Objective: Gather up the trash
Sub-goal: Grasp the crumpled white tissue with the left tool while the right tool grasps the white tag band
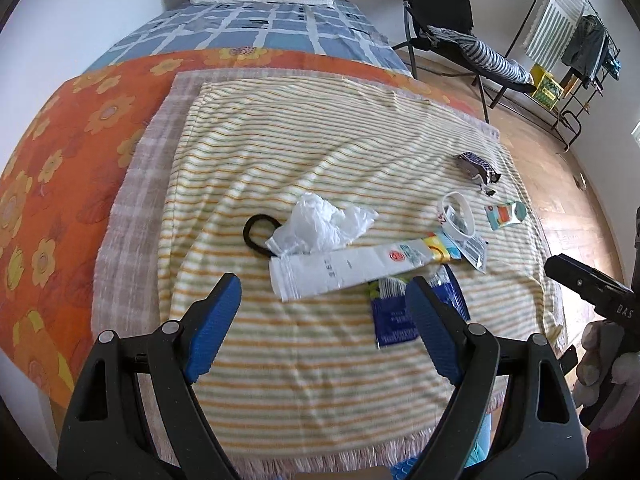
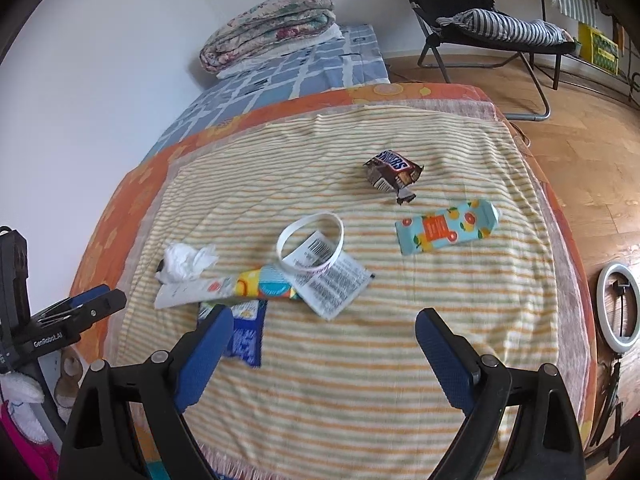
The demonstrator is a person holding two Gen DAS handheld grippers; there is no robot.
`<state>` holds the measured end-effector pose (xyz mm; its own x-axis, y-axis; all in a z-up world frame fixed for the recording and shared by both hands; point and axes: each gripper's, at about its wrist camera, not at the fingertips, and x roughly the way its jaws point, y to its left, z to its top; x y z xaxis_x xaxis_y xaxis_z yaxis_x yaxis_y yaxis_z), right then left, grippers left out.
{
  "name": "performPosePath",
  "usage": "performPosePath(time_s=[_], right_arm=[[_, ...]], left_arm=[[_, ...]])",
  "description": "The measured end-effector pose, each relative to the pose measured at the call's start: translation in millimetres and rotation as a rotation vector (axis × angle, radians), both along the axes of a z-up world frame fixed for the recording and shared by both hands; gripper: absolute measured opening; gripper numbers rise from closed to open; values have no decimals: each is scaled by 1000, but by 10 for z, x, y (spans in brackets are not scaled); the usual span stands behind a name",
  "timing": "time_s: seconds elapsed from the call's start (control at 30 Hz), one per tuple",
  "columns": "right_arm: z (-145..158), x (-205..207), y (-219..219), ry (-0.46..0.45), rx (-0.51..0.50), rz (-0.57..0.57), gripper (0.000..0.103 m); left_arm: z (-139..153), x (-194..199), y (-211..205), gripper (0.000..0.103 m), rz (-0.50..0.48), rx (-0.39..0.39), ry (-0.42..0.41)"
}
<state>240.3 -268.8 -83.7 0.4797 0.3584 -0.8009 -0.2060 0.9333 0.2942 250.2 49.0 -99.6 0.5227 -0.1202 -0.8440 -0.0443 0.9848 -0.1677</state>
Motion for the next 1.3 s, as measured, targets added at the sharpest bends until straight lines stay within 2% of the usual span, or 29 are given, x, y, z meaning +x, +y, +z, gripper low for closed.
performPosePath(time_s=[0.23,0.37,0.53,0.6,0.73,0.87,1.0,1.1,1.2,1.3], right_arm=[[-107,299,63,28,-4,0,92],[-166,461,96,48,-2,1,89],[-249,652,139,75,5,-8,86],[-283,729,165,86,5,-5,79],[-362,872,212,116,20,-8,76],[-468,1024,251,153,16,-14,62],[-568,1126,254,186,11,-30,53],[-616,1158,243,199,21,-37,48],[-639,1175,258,201,15,-35,41],[-646,1178,278,201,8,-30,39]], left_arm=[[-158,232,13,86,-11,-6,16],[-267,374,119,86,19,-52,43],[-341,485,177,80,31,-68,58],[-372,524,187,79,29,-77,64],[-428,581,172,72,22,-92,79],[-452,624,141,69,15,-92,81],[-475,657,123,66,10,-91,85],[-499,678,137,65,14,-94,89],[-528,703,163,57,20,-107,98],[-545,718,183,57,27,-111,98]])
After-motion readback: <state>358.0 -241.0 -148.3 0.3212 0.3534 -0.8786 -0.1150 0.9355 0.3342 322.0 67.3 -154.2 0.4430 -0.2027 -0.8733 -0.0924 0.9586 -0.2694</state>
